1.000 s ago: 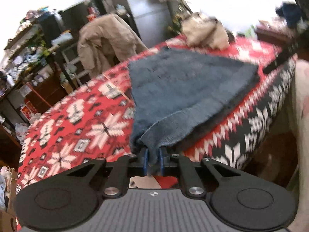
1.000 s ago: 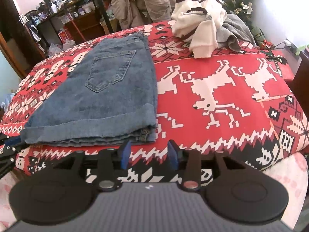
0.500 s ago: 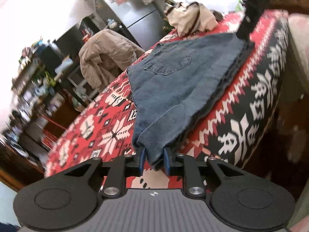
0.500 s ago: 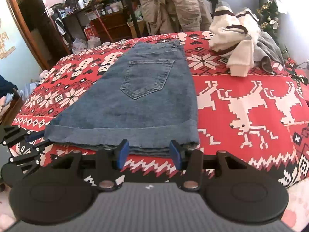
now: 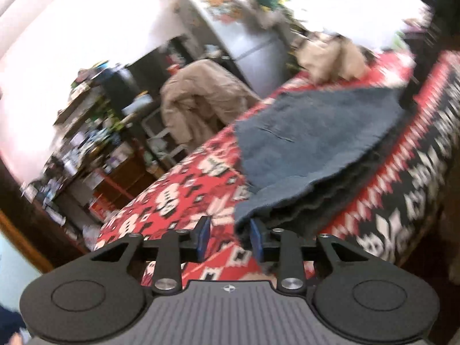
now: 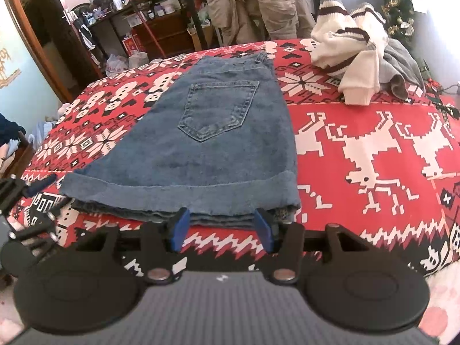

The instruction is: Fold clothes

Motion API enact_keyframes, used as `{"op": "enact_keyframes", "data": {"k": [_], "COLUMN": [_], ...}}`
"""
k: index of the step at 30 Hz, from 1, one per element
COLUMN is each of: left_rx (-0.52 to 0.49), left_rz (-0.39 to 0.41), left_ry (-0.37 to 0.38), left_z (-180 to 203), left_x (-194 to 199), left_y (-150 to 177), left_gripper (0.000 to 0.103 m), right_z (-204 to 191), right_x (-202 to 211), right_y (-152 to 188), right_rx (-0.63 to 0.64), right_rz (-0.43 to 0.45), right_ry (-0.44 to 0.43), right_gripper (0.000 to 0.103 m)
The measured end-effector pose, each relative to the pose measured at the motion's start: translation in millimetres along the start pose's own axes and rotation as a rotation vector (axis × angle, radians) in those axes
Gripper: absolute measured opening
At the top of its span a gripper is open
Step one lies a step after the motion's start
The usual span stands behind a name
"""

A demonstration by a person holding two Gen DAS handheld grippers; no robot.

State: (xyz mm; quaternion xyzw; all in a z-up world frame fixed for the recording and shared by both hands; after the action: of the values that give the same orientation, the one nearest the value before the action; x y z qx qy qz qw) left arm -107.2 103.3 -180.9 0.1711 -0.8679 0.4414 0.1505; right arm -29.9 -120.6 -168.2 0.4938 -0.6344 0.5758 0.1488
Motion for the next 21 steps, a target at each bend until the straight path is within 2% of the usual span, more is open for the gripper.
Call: {"op": "enact_keyframes", "data": {"k": [3,5,8,10,13,21], "left_rx": [0.072,0.131,0.288,0.337,0.351,0.592], "left_rz": [-0.038,-0.074,-0.091,-0.121,-0.137,-0.215], "left_ry": [0.027,0.082,0.198,0.222,0.214,0.324], "left_z": [-3,-1,-3,-4,-4,-2], "left_x": [-9,-16,-15,-18,-19,-25], "left_y": [0,1,-1,1,5,10], "left_gripper": [0.026,0.025,0.025,0.026,0.031,0.033], "right_z": [-1,-2,-2,-2,1,-1], "right_x": [-2,-2,-2,-1,-3,-7], "right_y": [1,1,1,2,3,6], "right_rx": [-0.001,0.004,0.003,0.001,-0.013,-0.013], "right_rz": [-0.004,-0.006,-0.005,-0.005,-0.012,-0.025], "right_ry": [-0.001,-0.001,0.0,0.002,0.005,-0.003], "right_gripper": [0.055,0.057,0.059,0.06,0.061,0.063]}}
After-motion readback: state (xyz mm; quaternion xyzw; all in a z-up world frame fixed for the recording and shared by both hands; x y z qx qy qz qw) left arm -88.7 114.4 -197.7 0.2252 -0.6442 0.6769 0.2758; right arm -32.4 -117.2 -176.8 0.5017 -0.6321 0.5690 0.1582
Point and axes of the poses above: each gripper's, at about its wrist camera, not at the fingertips, and x roughly against the way its jaws point, z to its right, y to its underside, the point moved 9 cm from there along -x, roughly the way its jaws point, and after that the axes turned 4 degrees about -x, right-handed, at the moved point
